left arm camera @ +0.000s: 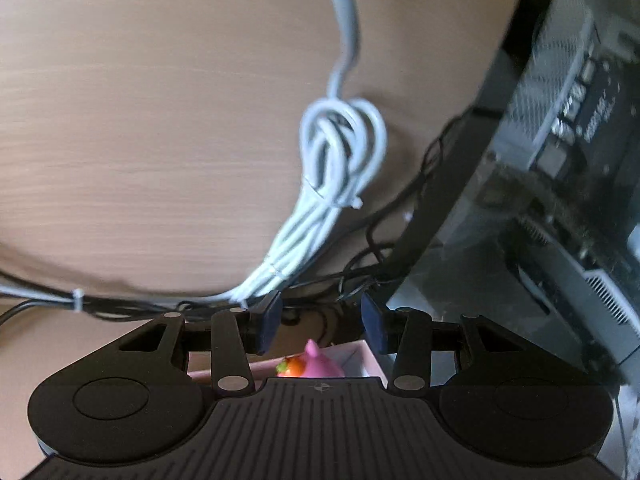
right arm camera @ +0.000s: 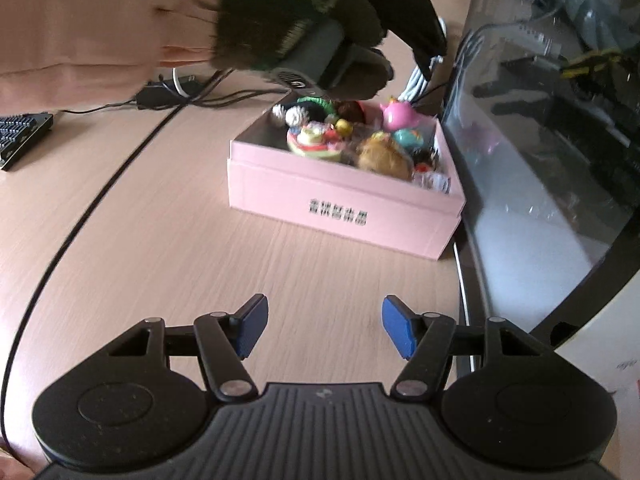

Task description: Organize objects

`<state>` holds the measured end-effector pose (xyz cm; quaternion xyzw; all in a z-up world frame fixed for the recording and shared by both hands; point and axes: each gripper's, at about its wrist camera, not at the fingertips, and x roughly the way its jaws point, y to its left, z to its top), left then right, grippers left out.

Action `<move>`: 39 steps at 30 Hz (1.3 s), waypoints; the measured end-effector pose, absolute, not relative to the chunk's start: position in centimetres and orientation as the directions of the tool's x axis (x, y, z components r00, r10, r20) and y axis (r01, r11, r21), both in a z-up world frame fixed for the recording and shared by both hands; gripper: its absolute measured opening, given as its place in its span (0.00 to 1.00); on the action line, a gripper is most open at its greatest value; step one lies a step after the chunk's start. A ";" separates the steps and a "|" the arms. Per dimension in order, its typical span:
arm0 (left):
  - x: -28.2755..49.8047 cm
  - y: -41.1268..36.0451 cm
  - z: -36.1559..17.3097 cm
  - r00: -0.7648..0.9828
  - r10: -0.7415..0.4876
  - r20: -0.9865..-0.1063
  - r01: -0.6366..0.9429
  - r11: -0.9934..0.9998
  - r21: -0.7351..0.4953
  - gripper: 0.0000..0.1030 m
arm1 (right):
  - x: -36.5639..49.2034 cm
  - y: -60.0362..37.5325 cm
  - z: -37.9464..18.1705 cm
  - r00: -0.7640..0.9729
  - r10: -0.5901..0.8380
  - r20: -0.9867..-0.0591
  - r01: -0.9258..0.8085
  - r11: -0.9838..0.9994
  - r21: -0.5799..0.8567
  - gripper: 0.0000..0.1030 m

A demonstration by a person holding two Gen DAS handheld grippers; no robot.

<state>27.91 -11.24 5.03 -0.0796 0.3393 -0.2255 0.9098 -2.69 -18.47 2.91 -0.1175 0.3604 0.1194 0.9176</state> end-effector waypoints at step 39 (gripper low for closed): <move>14.1 3.5 2.1 0.623 -0.130 -0.771 -0.036 0.980 -0.195 0.84 | 4.4 -16.9 2.2 0.732 0.021 -0.681 -0.171 0.973 -0.154 0.61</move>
